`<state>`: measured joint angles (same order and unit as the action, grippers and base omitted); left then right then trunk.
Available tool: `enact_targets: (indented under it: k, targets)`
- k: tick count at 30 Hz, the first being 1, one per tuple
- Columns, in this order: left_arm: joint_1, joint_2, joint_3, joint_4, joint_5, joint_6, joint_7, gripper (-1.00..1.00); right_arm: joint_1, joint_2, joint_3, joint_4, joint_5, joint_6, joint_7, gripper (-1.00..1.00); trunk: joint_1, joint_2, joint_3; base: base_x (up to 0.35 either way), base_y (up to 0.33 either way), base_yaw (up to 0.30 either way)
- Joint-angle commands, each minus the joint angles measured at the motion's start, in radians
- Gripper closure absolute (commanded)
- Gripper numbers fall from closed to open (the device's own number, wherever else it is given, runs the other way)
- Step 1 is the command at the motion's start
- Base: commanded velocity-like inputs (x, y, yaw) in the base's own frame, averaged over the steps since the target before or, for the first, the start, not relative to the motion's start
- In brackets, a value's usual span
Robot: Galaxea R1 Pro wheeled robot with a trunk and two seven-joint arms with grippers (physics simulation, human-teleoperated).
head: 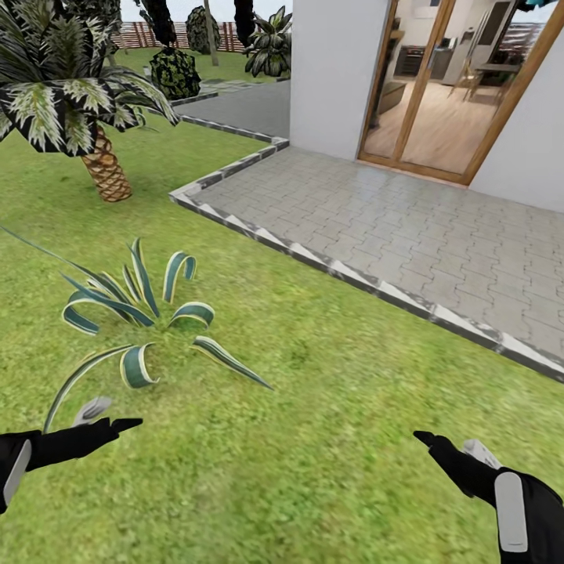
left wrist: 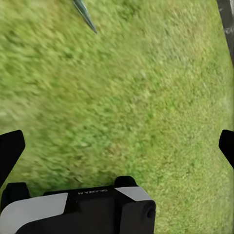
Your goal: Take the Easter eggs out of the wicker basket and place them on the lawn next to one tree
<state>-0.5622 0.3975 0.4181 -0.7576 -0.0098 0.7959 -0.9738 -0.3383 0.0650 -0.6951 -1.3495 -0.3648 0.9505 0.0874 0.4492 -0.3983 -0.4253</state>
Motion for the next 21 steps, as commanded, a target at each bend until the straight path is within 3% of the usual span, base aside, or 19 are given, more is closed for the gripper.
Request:
enact_targets:
  k: [1, 21]
  targets:
    - [-0.001, 0.0, 0.003, 0.0, -0.001, 0.008, -0.004, -1.0, -0.001, 0.001, -0.004, -0.001, 0.007, 0.005, 0.01, -1.0, 0.001, -0.002, -0.001, 0.142, -0.033, 0.0]
    - [-0.001, 0.001, 0.004, 0.0, -0.002, 0.008, -0.011, -1.0, -0.002, 0.0, -0.007, 0.088, 0.008, 0.0, 0.007, -1.0, 0.001, -0.002, -0.025, 0.031, 0.084, 0.0]
